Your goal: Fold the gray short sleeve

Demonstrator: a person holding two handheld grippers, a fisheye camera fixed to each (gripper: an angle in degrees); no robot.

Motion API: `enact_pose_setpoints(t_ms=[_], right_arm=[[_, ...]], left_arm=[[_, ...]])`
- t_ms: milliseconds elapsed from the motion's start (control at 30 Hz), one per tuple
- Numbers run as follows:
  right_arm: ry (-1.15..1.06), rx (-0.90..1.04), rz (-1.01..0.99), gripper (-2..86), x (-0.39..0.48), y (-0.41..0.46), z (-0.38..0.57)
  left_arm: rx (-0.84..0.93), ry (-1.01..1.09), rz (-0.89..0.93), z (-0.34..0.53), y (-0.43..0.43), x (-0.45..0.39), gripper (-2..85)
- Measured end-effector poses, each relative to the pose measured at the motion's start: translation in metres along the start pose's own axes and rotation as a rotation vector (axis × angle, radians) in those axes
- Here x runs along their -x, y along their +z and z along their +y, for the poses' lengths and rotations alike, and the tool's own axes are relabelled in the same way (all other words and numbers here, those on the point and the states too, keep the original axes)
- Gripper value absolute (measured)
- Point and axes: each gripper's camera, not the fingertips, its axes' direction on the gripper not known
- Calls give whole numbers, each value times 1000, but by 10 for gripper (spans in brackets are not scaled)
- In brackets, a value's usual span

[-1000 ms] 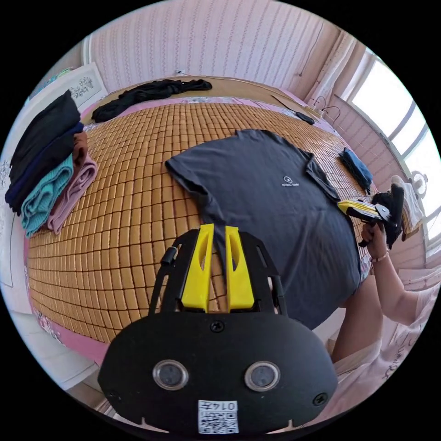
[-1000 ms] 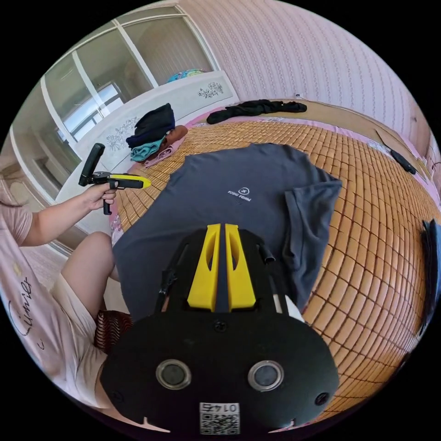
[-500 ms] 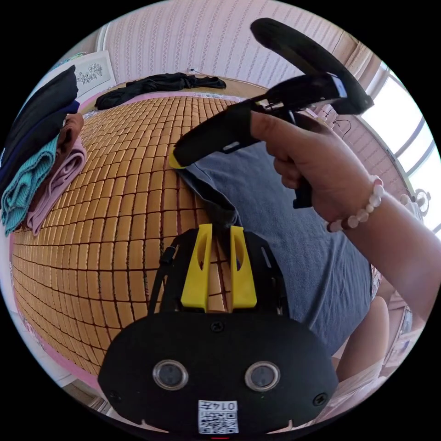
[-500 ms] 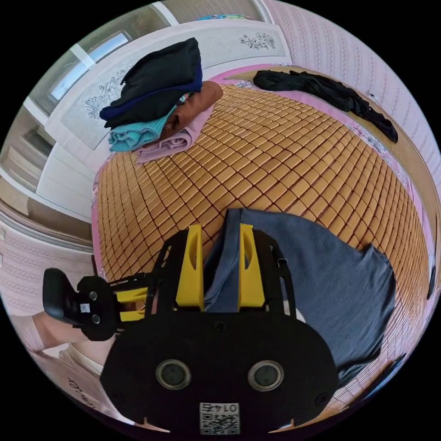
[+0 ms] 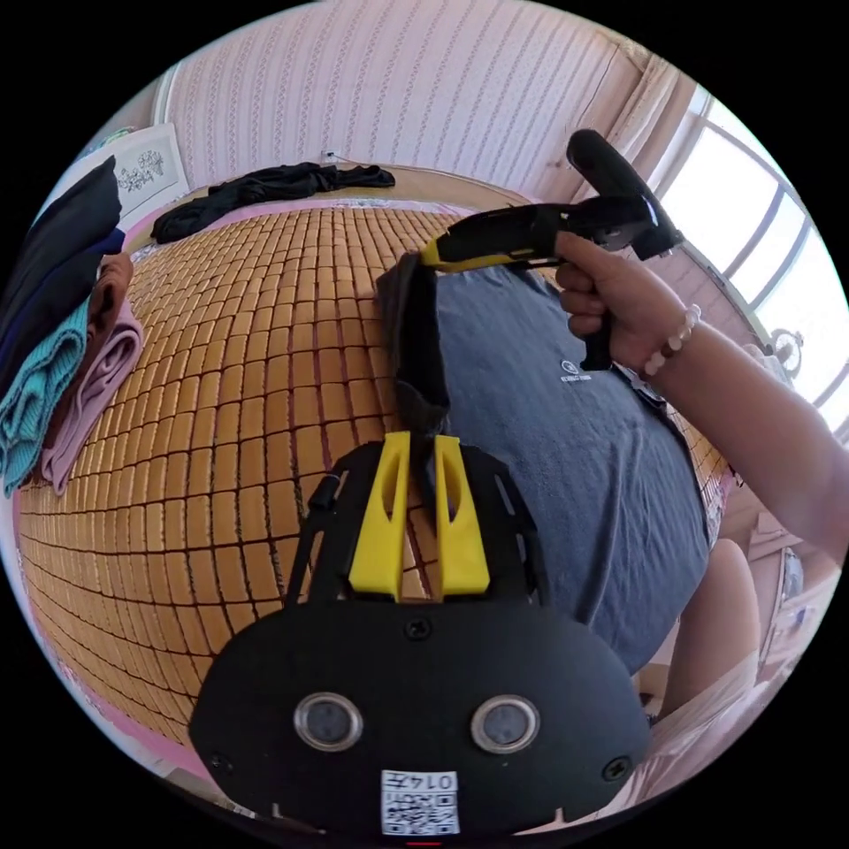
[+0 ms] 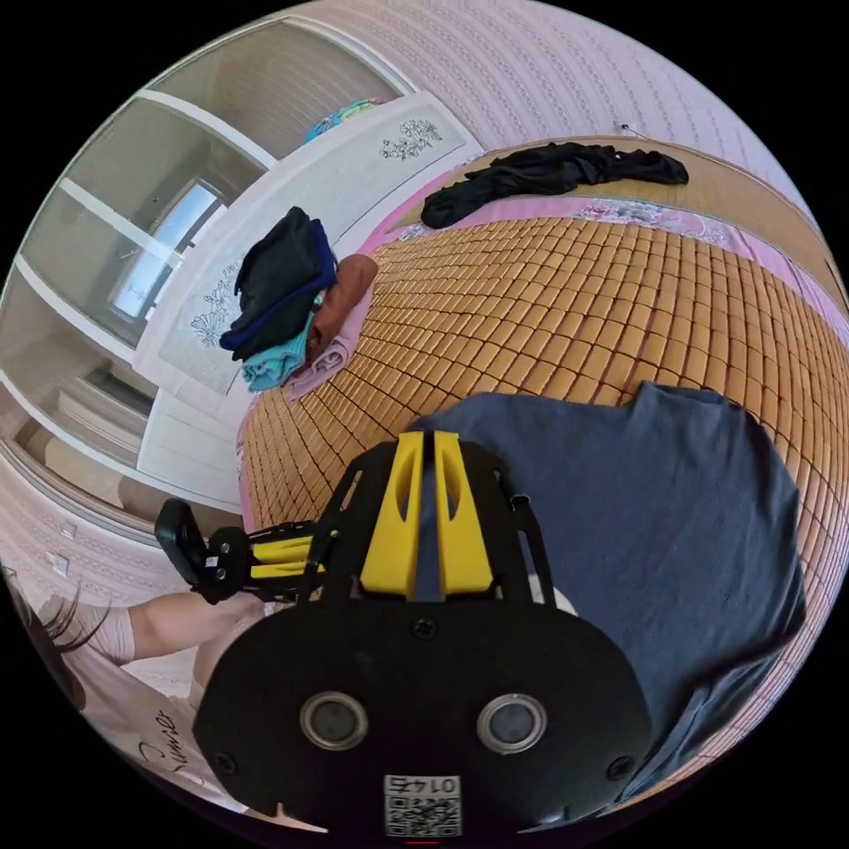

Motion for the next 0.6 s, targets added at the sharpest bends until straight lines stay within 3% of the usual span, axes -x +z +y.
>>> enact_pose_setpoints(t_ms=[200,367,533,600], right_arm=[[93,138,104,86,-66,-22,48],[93,38,111,87,-96,-82,90],[171,-75,403,92,-145,-159,127],[238,-100,425,100,-166,-176,134]], left_arm=[[-9,72,91,-4,-10,6,65],[-2,-2,129,-20,-13,35,64],[18,0,73,-65,5,48,64],[12,-35,106,-81,13,55,66]])
